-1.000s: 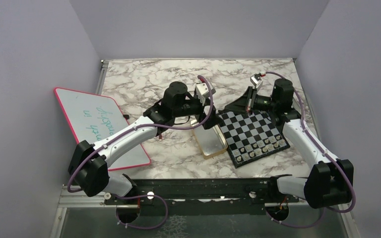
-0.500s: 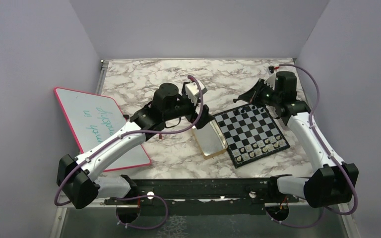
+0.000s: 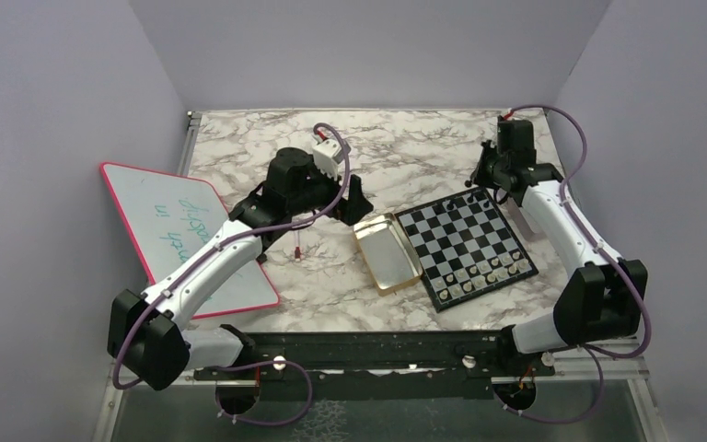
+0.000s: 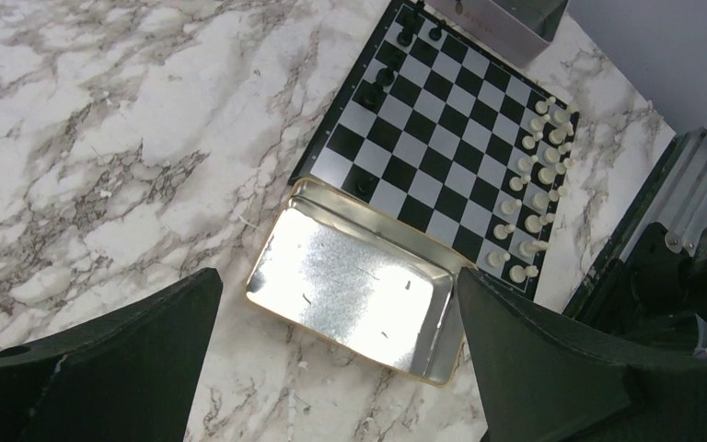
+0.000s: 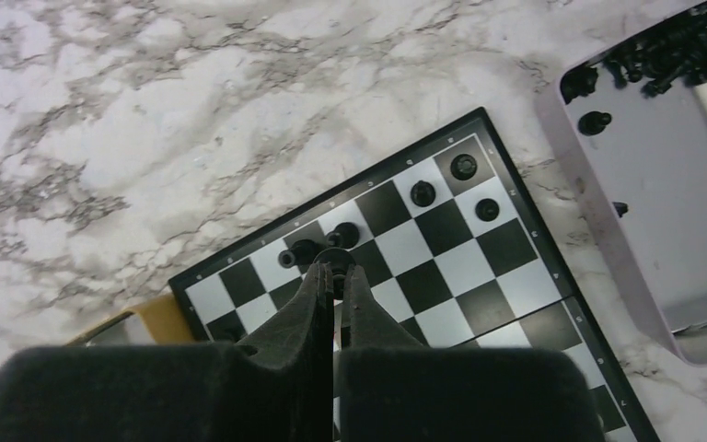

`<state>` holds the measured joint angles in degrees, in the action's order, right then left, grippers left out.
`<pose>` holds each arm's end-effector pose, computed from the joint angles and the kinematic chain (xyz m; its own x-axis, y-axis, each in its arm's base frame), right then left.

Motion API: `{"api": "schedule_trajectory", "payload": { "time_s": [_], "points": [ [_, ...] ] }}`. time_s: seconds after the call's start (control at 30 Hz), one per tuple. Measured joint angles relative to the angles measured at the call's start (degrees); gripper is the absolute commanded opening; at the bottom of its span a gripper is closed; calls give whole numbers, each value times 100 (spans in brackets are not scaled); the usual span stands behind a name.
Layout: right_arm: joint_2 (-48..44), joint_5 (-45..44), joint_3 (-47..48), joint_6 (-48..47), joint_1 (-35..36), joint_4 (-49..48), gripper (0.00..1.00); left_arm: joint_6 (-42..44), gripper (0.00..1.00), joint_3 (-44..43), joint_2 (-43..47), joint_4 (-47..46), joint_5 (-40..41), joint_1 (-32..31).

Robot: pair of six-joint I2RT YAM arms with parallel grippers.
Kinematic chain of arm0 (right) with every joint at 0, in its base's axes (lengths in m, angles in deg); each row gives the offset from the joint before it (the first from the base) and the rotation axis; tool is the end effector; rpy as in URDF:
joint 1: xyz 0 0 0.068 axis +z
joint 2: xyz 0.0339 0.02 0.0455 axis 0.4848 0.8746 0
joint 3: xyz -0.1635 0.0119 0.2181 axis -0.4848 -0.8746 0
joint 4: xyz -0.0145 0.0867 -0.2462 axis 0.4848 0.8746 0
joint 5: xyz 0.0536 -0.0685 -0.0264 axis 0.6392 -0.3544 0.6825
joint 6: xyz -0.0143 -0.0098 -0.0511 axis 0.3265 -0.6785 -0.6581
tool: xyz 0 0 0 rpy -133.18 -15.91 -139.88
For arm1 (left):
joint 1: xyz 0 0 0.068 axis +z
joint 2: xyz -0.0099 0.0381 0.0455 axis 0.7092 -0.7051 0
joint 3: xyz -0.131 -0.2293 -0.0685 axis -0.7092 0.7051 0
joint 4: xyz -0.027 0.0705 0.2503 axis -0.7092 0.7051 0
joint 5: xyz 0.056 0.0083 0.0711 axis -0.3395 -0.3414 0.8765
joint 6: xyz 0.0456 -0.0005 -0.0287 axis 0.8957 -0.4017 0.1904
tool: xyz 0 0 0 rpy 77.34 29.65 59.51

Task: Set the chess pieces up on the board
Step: Place the chess piece on the chessboard.

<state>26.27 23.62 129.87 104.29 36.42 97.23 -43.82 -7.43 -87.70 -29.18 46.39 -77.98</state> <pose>0.3159 0.0397 0.3083 -0.6448 0.2262 -0.7301 0.1030 0.9722 0.2103 0.2393 -0.1689 0.3366 -0.4599 0.0865 -0.8838 0.7041 0.6420 -0.3036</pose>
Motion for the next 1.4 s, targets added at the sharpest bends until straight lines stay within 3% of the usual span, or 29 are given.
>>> {"api": "schedule_trajectory", "payload": {
  "time_s": [0.43, 1.4],
  "points": [
    [979, -505, -138, -166, 20, -426, 1, 2, 99, 769, 614, -127, 133, 13],
    [1580, -1440, -177, -304, 463, -649, 1, 192, 99, 804, 892, -125, 437, 11]
  ]
}}
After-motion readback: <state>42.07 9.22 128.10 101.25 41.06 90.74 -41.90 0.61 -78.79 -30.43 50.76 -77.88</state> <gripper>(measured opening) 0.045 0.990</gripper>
